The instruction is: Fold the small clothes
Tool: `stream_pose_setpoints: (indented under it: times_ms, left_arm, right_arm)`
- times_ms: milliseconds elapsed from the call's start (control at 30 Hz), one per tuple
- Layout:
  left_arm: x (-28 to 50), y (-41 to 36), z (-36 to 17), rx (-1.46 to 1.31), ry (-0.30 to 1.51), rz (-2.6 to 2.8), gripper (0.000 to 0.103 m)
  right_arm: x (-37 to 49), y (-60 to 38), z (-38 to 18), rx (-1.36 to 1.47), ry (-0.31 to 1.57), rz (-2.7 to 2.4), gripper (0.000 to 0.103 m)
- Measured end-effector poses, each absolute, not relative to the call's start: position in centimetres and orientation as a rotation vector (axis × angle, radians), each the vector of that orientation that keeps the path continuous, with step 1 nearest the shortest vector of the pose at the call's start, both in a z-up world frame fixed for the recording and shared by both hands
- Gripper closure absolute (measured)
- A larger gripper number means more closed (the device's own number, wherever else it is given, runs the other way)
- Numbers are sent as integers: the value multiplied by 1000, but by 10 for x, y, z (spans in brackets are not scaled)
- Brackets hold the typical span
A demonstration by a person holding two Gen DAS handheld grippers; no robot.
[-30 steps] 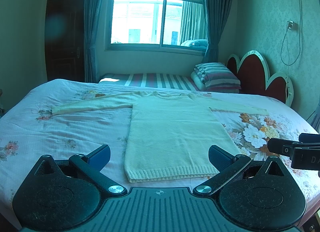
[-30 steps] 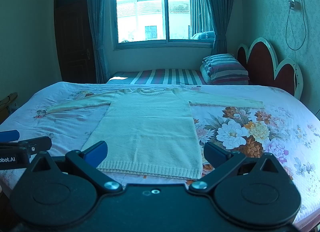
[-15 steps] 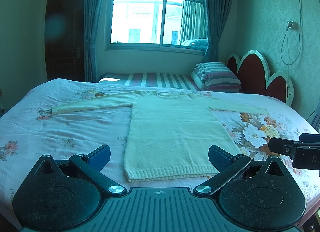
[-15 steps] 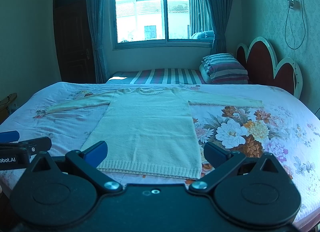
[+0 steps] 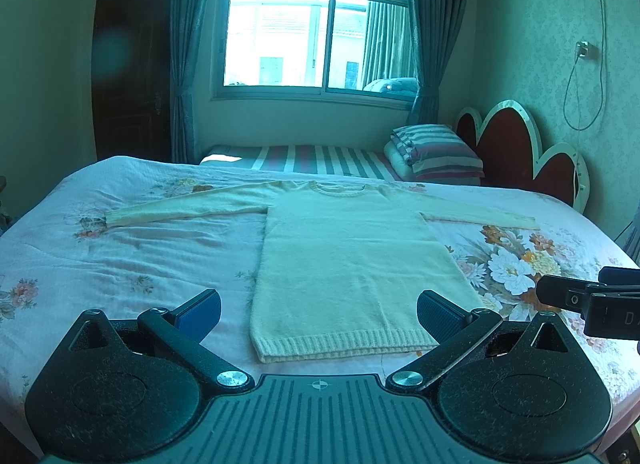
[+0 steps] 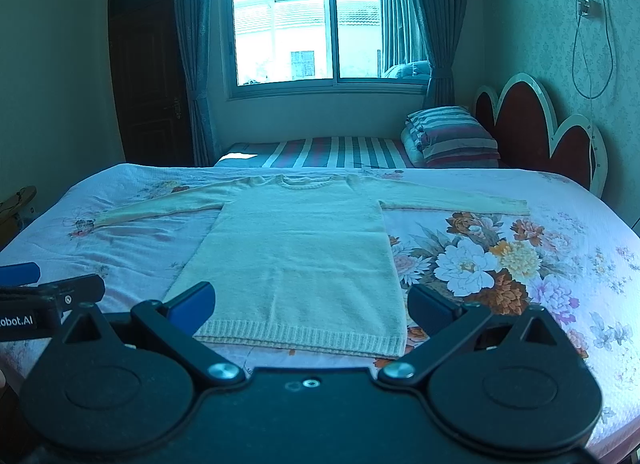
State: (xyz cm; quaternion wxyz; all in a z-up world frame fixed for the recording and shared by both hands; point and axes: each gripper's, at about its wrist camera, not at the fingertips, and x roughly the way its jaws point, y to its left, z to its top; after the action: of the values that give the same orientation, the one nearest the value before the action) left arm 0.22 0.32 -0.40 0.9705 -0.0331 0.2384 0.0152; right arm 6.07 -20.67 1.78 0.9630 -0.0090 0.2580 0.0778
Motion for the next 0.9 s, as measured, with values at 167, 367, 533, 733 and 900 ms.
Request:
stream_pose_setpoints:
  times_ms: [167, 367, 533, 733, 900]
  left_arm:
    - [5, 3, -5, -70, 488, 29, 0]
    - [31, 8, 0, -114, 473, 31, 0]
    - [74, 8, -1, -130, 460, 35, 0]
    - [152, 8, -12, -103, 461, 76, 0]
    - [231, 8, -31, -111, 496, 113, 0]
  right_arm:
    - [61, -208, 18, -16, 522, 146, 0]
    - [76, -227, 22, 9, 493, 106, 0]
    - [112, -259, 24, 55, 465, 65, 1]
    - [178, -308, 15, 99, 425, -30, 2]
    - [251, -353, -5, 125, 414, -108, 4]
